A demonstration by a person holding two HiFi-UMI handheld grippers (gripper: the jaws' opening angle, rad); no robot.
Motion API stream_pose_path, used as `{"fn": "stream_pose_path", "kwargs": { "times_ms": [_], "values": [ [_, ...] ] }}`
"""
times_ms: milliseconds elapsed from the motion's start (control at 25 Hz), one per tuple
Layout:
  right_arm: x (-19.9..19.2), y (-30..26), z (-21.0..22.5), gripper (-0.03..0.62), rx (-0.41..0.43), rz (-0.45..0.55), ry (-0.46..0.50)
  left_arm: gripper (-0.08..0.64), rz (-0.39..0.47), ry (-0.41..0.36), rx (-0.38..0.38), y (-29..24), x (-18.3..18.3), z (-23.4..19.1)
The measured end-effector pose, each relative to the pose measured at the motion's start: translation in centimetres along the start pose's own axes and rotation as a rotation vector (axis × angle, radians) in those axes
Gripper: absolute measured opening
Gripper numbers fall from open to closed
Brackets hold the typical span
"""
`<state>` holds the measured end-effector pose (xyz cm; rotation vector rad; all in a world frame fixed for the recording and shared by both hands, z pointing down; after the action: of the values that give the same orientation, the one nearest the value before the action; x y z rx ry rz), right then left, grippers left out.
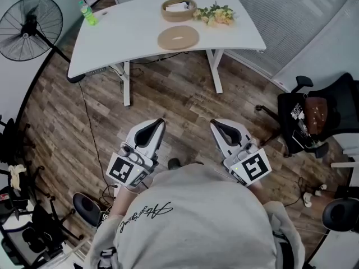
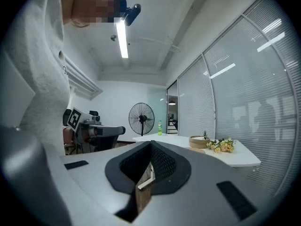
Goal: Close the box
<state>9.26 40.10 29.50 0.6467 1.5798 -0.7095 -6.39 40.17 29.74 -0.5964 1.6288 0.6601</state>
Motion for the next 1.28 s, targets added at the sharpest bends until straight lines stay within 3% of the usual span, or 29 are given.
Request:
{"fn": "stream_pose_path", "kwargs": {
  "times_ms": [400, 560, 640, 720, 880, 1040, 1280],
  "values": [
    [0.0, 0.0, -0.1, 0.003, -0.003, 0.028, -0.037, 0.009, -0.021, -0.017, 0.006, 0.1, -0.2, 0.3],
    [0.1, -0.2, -0.6, 0.012, 0.006, 0.034, -0.045, 0.045, -0.047, -0.005, -0.006, 0.0, -0.8, 0.6],
    [0.3, -0.3, -0.7, 0.067, 0.007, 0.042, -0.057, 0.134, -0.043, -0.01, 0.006, 0.3, -0.6, 0.5],
    [0.2, -0.3, -0.7, 0.161, 0.003, 0.049, -0.074, 0.194, -0.029, -0.007, 0.012, 0.6, -0.3, 0.4],
    [0.0, -0.4, 0.0, 0.301, -0.053, 0.041, -0.11, 0.358, 0.005, -0.009, 0.04, 1.0, 0.4, -0.2],
    [0.6, -0.6, 0.9, 0.435, -0.129, 0.059, -0.109, 0.42, 0.038, -0.008, 0.081, 1.7, 1.2, -1.5],
    [1.0, -1.2, 1.0, 0.451, -0.157, 0.065, -0.111, 0.431, 0.037, -0.02, 0.081, 2.4, 1.9, -2.8]
  ]
}}
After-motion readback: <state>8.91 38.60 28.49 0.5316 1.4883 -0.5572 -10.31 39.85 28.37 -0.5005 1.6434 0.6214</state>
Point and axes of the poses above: the fingertips, and each gripper's own axes: y backward along the fingers, z to its right, x out of its top, the point moved 2 cm from there along y, backward along the fingers, and after that the axes turned 2 degrees about y, right-handed, at the moved point
